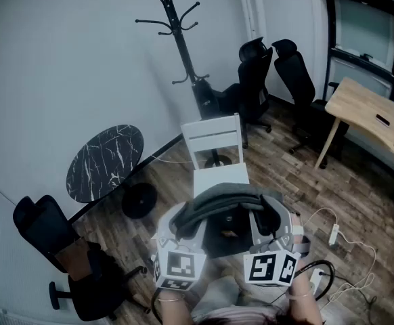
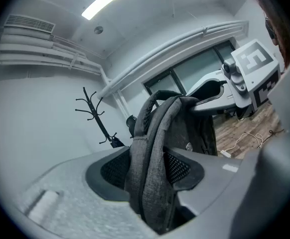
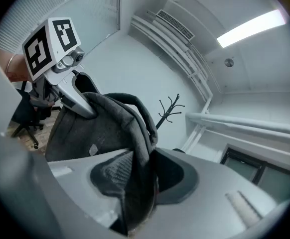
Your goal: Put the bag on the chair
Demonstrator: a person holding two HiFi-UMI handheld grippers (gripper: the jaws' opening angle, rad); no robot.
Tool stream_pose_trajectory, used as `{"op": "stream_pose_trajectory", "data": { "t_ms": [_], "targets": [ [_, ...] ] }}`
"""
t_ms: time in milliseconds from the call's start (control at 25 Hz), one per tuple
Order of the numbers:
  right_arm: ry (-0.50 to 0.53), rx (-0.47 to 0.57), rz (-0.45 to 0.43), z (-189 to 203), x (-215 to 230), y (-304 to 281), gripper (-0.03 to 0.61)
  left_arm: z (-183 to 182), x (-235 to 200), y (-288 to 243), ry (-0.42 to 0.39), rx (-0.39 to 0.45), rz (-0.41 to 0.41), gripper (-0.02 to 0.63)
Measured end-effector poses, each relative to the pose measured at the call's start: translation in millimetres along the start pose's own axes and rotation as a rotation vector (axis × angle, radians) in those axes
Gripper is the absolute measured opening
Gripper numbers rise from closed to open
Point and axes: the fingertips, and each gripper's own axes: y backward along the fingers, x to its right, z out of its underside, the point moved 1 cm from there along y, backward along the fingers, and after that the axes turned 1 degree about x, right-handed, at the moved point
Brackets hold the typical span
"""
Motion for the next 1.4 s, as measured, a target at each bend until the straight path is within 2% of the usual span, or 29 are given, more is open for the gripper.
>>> {"op": "stream_pose_trajectory", "data": {
  "t_ms": [280, 600, 1400],
  "targets": [
    [-0.014, 0.009, 0.008, 0, 1, -21, 0.124, 5, -13, -16, -0.006, -0.004, -0.004, 0.201],
    [-0.005, -0.012, 0.02, -4, 0, -61, 0.124, 18, -39, -50, 0.012, -0.003, 0.033, 0.202],
    [-0.008, -0.056, 0.071, -29, -11, -187, 0.124, 52, -136, -139, -0.001, 0.053, 0.092, 0.201]
  ]
}}
